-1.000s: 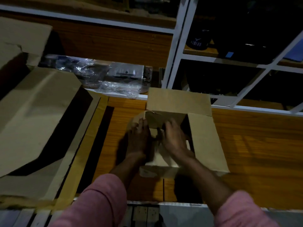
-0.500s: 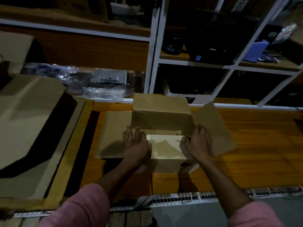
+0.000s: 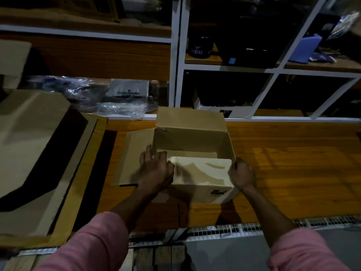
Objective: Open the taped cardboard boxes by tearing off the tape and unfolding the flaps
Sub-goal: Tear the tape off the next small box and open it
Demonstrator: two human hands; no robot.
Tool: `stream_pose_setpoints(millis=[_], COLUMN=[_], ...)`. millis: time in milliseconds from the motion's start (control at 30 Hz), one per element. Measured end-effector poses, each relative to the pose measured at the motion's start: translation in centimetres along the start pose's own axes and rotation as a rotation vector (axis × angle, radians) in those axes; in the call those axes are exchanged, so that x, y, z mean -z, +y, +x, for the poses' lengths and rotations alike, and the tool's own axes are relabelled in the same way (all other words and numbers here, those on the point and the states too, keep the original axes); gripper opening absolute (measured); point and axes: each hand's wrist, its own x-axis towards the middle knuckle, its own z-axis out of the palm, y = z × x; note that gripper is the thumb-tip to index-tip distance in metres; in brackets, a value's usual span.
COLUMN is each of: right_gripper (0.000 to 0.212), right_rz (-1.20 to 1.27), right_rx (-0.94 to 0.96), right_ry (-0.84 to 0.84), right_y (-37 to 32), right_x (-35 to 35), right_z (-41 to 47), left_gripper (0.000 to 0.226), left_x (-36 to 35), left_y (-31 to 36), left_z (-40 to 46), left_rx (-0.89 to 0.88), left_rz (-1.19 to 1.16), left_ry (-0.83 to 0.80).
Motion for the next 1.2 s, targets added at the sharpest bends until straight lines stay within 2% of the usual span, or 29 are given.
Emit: stream_pose_setpoints(millis=[267, 400, 567, 600, 633, 700, 767, 800, 900, 967, 1033, 1200], right_gripper=[0.017, 0.022, 0.020, 0.024, 0.026, 0.025, 0.016, 0.012, 0.027, 0.034, 0.030, 0.024], right_rz=[-0.058, -0.177, -0.097, -0.078, -0.054, 0.004, -0.010, -0.062, -0.182, -0.152, -0.080, -0.121], right_rx=[0.019, 0.181, 0.431, 0.459, 0.450, 0.322, 0.182, 0.171, 0.238, 0.253, 0.263, 0.295], right_ry=[0.069, 0.226, 0.354, 0.336, 0.249, -0.088, -0.455, -0.582, -0.781, -0.846, -0.833, -0.585], right_y=[-0.9, -1.8, -6.5, -7.7, -8.8, -10.7, -11.7, -11.6, -10.4, -9.2, -8.2, -7.0], right_x=[-0.2, 0.9, 5.4, 6.7, 8.0, 10.1, 11.0, 10.9, 8.9, 7.4, 5.8, 3.0], right_z=[0.3, 0.6, 0.4, 0.2, 0.1, -0.4, -1.0, -1.2, -2.6, -4.3, -6.1, -8.7], left_gripper=[0.068, 0.044, 0.029, 0.027, 0.023, 0.016, 0.022, 0.028, 0.043, 0.049, 0.048, 0.029], left_x=[0.6, 3.1, 6.8, 7.3, 7.9, 9.1, 9.9, 9.9, 8.3, 6.4, 4.7, 2.6], left_y=[0.4, 1.8, 4.1, 4.5, 4.8, 5.5, 6.3, 6.6, 6.3, 5.6, 4.4, 2.1], left_z=[3.2, 5.5, 5.7, 5.7, 5.6, 5.2, 4.1, 3.4, 0.8, -0.7, -1.9, -3.5], left_rx=[-0.063, 0.033, -0.027, -0.037, -0.046, -0.091, -0.121, -0.124, -0.124, -0.106, -0.094, -0.181], left_rz=[0.068, 0.028, 0.008, -0.058, -0.108, -0.109, -0.142, -0.204, -0.263, -0.144, -0.046, 0.056], left_ry=[-0.110, -0.173, 0.106, 0.099, 0.049, -0.149, -0.407, -0.522, -0.668, -0.664, -0.644, -0.439])
